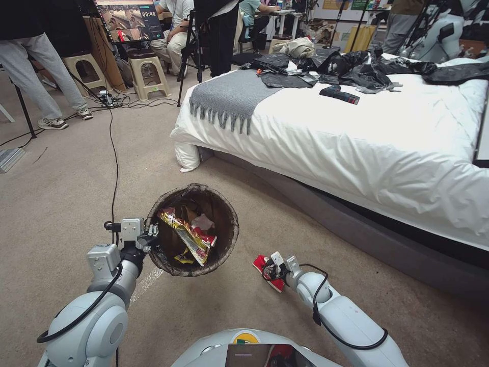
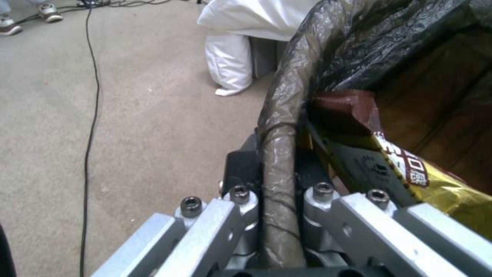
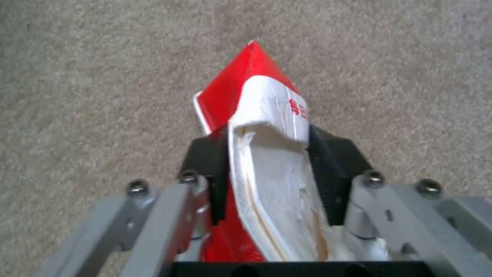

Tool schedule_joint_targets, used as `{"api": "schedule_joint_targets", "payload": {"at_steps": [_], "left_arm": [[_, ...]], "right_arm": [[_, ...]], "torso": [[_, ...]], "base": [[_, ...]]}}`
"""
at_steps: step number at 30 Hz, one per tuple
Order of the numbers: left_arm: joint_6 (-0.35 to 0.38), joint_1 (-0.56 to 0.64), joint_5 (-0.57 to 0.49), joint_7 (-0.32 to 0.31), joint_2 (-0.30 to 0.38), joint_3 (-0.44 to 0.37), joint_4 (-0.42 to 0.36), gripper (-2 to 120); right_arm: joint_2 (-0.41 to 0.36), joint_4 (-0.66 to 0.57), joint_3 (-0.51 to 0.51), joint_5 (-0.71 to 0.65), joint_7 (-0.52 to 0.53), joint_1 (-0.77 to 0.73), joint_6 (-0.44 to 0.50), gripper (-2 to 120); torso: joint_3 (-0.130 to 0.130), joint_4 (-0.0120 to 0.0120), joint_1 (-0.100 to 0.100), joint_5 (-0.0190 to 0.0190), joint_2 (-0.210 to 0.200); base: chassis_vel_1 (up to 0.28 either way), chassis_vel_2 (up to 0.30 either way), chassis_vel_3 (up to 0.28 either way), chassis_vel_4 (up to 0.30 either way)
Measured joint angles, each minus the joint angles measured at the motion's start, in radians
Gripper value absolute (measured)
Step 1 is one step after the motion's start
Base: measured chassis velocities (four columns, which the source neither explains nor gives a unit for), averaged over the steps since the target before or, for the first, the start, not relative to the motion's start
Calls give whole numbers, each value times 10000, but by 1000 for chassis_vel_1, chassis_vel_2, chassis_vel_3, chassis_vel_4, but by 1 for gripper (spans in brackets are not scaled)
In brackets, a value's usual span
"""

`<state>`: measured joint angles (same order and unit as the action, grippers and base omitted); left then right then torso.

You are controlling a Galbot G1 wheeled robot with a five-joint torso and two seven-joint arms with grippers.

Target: Pick up the trash bin, then pick up the garbage from the floor and place it into the trash bin.

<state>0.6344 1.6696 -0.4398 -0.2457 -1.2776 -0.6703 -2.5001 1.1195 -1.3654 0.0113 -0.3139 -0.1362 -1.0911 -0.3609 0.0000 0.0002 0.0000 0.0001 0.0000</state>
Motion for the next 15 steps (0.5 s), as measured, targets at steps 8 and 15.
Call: {"api": "schedule_joint_targets", "payload": {"at_steps": [8,15], "left_arm": [[-7,38,-9,0,10,0,0,5],[-14,128,0,-1,-12,17,0,5]], "right_arm": [[5,-145,-188,124,29,-202,23,14],[-74,-482,-542,402,37,-389,184,4]], "torso": [[0,-2,0,0,0],[0,-3,0,-1,0]], "base": [[0,0,0,0],[0,0,0,0]]}}
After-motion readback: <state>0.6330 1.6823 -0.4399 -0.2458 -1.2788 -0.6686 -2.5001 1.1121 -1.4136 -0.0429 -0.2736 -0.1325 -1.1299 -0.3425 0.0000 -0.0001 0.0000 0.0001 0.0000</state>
